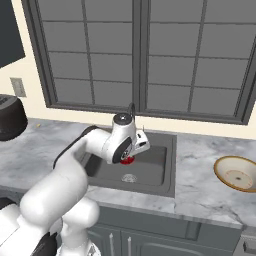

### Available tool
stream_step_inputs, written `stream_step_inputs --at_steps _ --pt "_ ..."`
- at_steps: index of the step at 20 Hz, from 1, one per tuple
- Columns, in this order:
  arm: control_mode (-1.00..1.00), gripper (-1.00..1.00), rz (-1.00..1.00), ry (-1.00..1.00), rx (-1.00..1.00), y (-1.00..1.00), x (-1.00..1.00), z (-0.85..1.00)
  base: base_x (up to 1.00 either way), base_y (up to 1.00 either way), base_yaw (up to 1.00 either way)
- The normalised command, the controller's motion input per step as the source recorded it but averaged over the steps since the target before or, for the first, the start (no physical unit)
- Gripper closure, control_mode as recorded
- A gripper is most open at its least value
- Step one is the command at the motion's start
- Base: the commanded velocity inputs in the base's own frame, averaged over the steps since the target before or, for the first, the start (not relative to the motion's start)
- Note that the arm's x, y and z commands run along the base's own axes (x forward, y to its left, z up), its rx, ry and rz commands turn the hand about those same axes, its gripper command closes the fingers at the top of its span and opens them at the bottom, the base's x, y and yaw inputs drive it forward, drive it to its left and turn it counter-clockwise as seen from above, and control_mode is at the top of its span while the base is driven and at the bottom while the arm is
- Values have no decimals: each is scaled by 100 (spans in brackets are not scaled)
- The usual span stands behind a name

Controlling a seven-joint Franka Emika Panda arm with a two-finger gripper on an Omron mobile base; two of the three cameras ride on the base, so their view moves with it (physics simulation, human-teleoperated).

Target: Pick the mug and place it in the sink. Pick the bowl and place it in the open cabinet and then close the cabinet.

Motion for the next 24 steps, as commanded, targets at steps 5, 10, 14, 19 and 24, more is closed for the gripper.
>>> stream_step_inputs --at_steps 5,10,14,19,24 --pt "-100 100 2 12 0 4 5 -26 0 0 0" --pt "-100 100 3 2 0 0 2 -25 0 0 0" --pt "-100 100 5 0 3 0 0 -28 0 0 0" --pt "-100 100 4 0 3 2 2 -34 0 0 0" --pt "-100 100 4 0 1 0 8 -25 0 0 0"
